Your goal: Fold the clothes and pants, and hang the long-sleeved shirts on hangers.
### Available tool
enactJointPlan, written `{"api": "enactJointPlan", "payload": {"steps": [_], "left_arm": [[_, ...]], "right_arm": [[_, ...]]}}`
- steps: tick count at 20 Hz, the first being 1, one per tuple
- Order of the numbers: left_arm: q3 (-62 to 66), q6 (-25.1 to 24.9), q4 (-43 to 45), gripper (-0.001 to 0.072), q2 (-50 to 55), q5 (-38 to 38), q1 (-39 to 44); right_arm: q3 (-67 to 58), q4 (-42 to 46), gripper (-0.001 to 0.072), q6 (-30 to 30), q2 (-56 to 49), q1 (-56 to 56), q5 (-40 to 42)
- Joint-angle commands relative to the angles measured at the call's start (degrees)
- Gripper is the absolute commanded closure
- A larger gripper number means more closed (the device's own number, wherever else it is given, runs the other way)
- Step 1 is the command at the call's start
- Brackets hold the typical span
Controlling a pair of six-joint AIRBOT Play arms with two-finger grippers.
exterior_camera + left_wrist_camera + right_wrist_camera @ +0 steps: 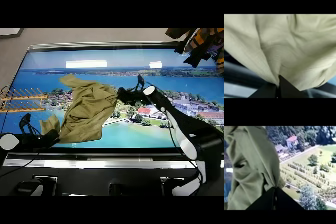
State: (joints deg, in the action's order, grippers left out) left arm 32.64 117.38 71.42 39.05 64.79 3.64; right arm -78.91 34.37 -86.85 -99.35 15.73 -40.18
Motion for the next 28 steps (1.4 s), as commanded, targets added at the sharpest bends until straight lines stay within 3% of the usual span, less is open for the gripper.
{"api": "enactJointPlan", "payload": {"steps": [1, 3, 7, 12, 15, 19, 23, 28], "left_arm": [[7.3, -2.2, -0.5, 0.0690, 2.3, -5.0, 0.0], [15.7, -7.7, -2.7, 0.0690, 6.1, -6.1, 0.1], [37.6, -11.6, -2.8, 0.0691, 13.0, -6.4, 1.6], [56.9, -11.5, -2.2, 0.0691, 11.6, -6.3, 1.8], [60.1, -9.2, -2.2, 0.0690, 7.2, -5.7, 1.8], [60.1, -8.7, -2.2, 0.0690, 0.8, 0.4, 1.8], [58.6, -7.9, -2.2, 0.0690, 0.7, 8.5, 1.8], [46.9, -7.8, -2.4, 0.0689, 8.0, 6.8, 1.8]], "right_arm": [[-0.1, 6.1, 0.0682, -0.2, 10.3, -2.2, -1.4], [-0.9, 10.7, 0.0682, -2.7, 18.2, -3.1, -2.6], [-5.6, 21.6, 0.0682, -7.0, 33.9, -3.3, -4.0], [-13.1, 31.3, 0.0682, -12.5, 50.4, -3.3, -11.9], [-13.8, 31.2, 0.0682, -14.0, 59.1, -3.3, -16.7], [-13.8, 31.4, 0.0681, -22.6, 67.4, -3.3, -25.1], [-13.8, 33.7, 0.0681, -28.4, 65.3, -3.3, -28.8], [-13.8, 33.7, 0.0680, -28.5, 45.5, -3.3, -33.0]]}}
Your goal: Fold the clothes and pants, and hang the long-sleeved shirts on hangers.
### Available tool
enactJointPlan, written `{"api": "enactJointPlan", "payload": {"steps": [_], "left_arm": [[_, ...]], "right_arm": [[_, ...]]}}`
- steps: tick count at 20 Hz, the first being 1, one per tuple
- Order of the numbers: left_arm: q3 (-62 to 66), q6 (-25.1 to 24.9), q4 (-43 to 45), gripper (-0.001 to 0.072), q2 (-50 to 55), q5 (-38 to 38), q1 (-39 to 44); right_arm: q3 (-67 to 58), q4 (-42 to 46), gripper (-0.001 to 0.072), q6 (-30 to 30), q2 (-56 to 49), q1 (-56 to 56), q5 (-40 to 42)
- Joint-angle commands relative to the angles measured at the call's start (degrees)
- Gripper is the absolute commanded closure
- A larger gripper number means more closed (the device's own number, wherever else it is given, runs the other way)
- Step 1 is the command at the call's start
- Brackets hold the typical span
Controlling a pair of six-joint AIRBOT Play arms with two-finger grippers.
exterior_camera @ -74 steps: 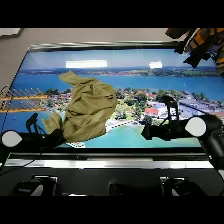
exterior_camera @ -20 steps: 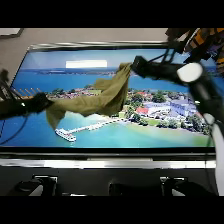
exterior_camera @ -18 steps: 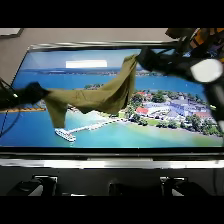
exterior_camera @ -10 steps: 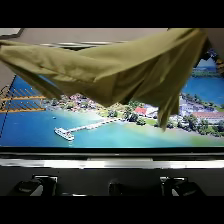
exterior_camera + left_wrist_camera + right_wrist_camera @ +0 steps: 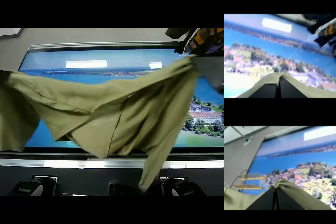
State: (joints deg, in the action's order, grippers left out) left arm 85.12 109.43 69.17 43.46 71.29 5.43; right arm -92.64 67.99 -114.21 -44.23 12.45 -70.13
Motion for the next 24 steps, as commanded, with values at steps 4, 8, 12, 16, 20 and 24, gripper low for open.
{"api": "enactJointPlan", "payload": {"steps": [4, 8, 12, 16, 20, 24], "left_arm": [[-16.0, 0.1, -0.3, 0.0689, 14.4, -7.8, 0.2], [-20.1, 0.0, -5.1, 0.0689, 27.9, -12.9, 0.2], [-20.1, -0.2, -10.2, 0.0689, 37.4, -16.6, 0.1], [-20.0, -0.2, -10.3, 0.0689, 38.3, -18.4, 0.1], [-20.0, -0.2, -10.3, 0.0688, 38.2, -18.2, 0.1], [-20.0, -0.2, -10.3, 0.0688, 38.2, -18.2, 0.1]], "right_arm": [[-0.1, -0.3, 0.0679, 3.5, -30.6, 0.0, 4.0], [-0.1, -5.3, 0.0679, 3.6, -50.0, 0.0, 12.2], [-0.1, -8.2, 0.0670, 4.3, -59.7, -0.1, 15.4], [-0.1, -7.7, 0.0290, 11.1, -54.3, -4.5, 8.8], [-0.1, -2.1, 0.0151, 19.8, -42.6, -15.3, -5.2], [6.5, 6.8, 0.0035, 25.3, -34.1, -26.2, -12.5]]}}
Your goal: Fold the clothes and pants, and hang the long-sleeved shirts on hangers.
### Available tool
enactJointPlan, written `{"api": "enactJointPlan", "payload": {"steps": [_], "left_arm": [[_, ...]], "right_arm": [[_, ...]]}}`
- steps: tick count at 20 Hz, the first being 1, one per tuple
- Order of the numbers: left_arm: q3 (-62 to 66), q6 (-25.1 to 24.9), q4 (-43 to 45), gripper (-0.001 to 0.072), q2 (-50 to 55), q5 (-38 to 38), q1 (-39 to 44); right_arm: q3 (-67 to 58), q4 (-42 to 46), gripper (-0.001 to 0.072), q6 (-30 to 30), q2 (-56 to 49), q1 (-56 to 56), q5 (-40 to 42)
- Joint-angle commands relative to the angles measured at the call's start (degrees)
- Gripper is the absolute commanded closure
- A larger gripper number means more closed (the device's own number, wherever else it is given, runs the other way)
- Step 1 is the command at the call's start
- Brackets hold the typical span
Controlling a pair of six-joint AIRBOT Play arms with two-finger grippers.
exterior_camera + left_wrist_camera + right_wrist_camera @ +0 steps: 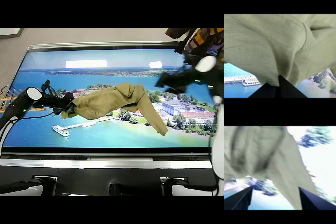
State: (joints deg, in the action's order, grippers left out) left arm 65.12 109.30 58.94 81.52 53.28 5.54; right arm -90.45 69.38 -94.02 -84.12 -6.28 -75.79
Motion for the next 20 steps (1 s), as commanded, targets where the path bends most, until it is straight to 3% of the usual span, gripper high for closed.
{"api": "enactJointPlan", "payload": {"steps": [1, 5, 8, 13, 18, 19, 20], "left_arm": [[0.0, 0.0, -0.1, 0.0688, 0.2, -0.2, 0.0], [0.0, 0.0, -0.1, 0.0688, 0.2, -0.2, 0.0], [0.0, 0.0, -0.1, 0.0688, 0.2, -0.2, 0.0], [0.0, 0.0, -0.1, 0.0688, 0.2, -0.2, 0.0], [0.0, 0.0, -0.1, 0.0688, 0.2, -0.2, 0.0], [0.0, 0.0, -0.1, 0.0688, 0.2, -0.2, 0.0], [0.0, 0.0, -0.1, 0.0688, 0.2, -0.2, 0.0]], "right_arm": [[8.6, 3.5, 0.0035, 5.6, 7.0, -10.4, -6.5], [28.3, -7.3, 0.0035, 12.0, 8.0, -17.6, 0.9], [36.3, -13.6, 0.0035, 17.4, 6.5, -17.4, 7.0], [38.3, -24.5, 0.0035, 22.1, 0.5, -17.3, 12.9], [38.3, -25.6, 0.0040, 22.9, -3.3, -14.7, 12.8], [38.3, -25.5, 0.0055, 22.9, -3.3, -12.7, 13.4], [38.3, -25.5, 0.0126, 22.7, -3.3, -10.7, 14.1]]}}
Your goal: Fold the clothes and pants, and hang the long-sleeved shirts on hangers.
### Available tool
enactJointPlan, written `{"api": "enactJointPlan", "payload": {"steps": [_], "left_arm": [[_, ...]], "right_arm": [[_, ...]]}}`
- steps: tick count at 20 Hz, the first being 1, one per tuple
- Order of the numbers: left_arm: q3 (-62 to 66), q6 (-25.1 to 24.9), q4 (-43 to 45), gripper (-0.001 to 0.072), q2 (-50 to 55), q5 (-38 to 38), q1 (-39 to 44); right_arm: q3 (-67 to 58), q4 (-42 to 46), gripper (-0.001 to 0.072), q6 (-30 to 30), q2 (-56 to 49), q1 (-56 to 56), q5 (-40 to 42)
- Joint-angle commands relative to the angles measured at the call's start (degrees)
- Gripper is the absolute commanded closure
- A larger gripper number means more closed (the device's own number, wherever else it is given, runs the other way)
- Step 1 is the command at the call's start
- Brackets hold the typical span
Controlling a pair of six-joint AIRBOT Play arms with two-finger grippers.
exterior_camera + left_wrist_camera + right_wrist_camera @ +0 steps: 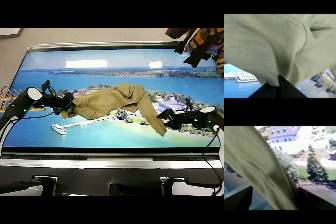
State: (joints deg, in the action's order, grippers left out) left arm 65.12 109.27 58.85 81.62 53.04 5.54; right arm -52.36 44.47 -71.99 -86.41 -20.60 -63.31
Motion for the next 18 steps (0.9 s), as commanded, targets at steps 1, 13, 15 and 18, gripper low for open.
{"api": "enactJointPlan", "payload": {"steps": [1, 13, 15, 18], "left_arm": [[0.0, 0.0, 0.0, 0.0688, 0.0, 0.0, 0.0], [37.9, -5.8, 4.0, 0.0690, -6.5, -0.2, -0.2], [46.4, -5.8, 7.4, 0.0690, -8.7, -0.2, -0.2], [51.9, -4.8, 13.9, 0.0690, -14.9, -0.2, -0.2]], "right_arm": [[0.2, -0.3, 0.0314, 0.2, -1.0, 5.7, 2.6], [-56.6, 10.1, 0.0682, -20.3, 13.2, 10.1, 4.1], [-68.8, 21.3, 0.0682, -25.3, 17.1, 10.1, 4.4], [-71.2, 36.3, 0.0682, -30.7, 27.9, 10.1, 8.4]]}}
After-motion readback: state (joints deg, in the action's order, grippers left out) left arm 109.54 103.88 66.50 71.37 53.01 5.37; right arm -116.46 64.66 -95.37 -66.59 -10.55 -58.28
